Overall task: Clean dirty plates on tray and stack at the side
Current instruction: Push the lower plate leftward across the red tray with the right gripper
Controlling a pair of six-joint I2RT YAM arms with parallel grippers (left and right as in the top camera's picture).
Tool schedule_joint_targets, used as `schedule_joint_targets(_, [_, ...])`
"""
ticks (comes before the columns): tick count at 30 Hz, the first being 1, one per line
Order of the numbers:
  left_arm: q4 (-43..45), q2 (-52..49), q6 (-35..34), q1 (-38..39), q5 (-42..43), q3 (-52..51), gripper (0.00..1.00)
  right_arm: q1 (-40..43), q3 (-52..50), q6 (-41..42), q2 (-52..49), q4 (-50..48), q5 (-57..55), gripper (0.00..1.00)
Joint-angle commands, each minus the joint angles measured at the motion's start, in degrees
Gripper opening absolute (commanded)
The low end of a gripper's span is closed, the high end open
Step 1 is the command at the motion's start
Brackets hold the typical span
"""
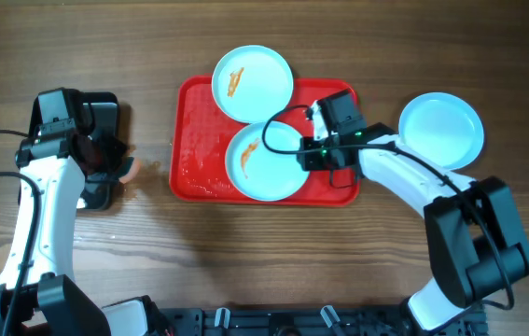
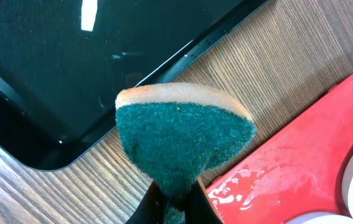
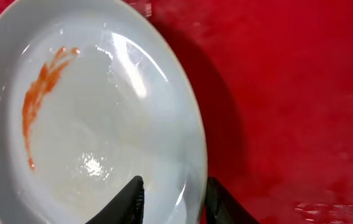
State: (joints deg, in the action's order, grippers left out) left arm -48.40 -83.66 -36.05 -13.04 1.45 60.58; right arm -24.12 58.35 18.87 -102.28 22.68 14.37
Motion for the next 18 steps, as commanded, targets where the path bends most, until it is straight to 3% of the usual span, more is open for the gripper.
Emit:
schedule_joint_targets(1, [0.31, 1.38, 1.14, -0.31, 0.50, -0.26, 0.04, -2.75, -0.09, 4.28, -1.40, -1.62, 3.56, 0.33])
schedule_joint_targets(15, [0.28, 1.38, 1.16, -0.31, 0.50, -0.26, 0.04, -13.11, -0.09, 12.76, -1.40, -13.33, 4.94, 0.40])
schedule_joint_targets(16, [0.31, 1.38, 1.16, -0.31, 0.50, -0.26, 0.04, -13.35, 0.00, 12.85, -1.31, -13.68, 5.05, 0.38])
schedule_joint_targets(18, [0.13, 1.38, 1.36, -0.31, 0.48, -0.26, 0.04, -13.00, 0.81, 13.05, -1.01, -12.61, 5.01, 0.24])
